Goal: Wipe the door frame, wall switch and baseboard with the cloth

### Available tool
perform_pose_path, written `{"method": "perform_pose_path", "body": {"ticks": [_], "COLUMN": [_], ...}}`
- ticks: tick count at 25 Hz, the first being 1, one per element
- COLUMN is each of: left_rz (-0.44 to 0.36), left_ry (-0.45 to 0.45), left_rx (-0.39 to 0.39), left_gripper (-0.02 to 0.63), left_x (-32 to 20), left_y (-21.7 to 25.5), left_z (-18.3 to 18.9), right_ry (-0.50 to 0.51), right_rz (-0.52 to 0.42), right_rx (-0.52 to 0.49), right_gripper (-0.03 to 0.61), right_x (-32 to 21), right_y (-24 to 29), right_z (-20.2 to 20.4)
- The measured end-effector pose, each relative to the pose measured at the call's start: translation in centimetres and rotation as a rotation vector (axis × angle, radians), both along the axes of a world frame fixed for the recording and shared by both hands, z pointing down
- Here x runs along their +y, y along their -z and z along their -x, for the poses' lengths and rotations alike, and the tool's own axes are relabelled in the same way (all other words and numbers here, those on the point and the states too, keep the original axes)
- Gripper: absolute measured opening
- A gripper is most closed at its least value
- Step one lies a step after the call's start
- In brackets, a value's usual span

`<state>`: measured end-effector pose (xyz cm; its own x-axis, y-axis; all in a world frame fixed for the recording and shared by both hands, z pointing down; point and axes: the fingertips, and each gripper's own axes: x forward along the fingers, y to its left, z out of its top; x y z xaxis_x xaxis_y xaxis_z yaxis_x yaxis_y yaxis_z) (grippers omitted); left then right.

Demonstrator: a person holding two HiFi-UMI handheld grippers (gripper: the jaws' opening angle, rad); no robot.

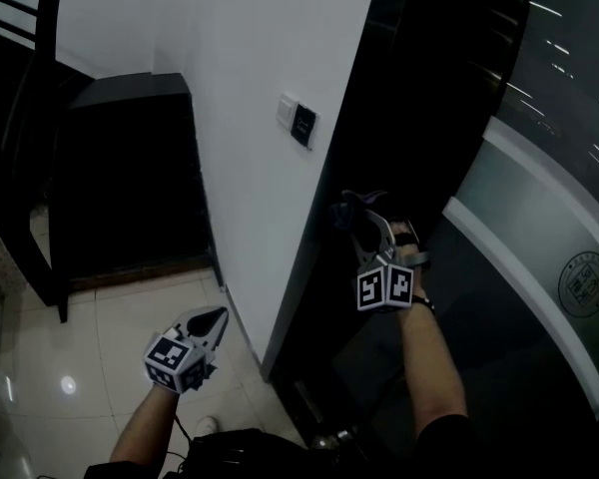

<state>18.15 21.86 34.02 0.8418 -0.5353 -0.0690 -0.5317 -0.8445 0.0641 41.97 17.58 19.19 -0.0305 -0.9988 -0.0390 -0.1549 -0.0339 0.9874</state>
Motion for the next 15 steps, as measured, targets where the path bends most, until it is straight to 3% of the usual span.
{"method": "perform_pose_path", "body": {"ticks": [15], "left_rz": [0.053], "left_ry": [-0.049], "left_rx": [-0.061], "left_gripper": [0.002], "left_x": [-3.0], "left_y": [-1.8], "left_z": [-0.9], "right_ry": [0.003], "right_rz": [-0.022], "right_rx": [-0.08], "right_gripper": [0.094], "right_x": [0.1], "right_y": [-6.6], "right_z": [-0.3]}}
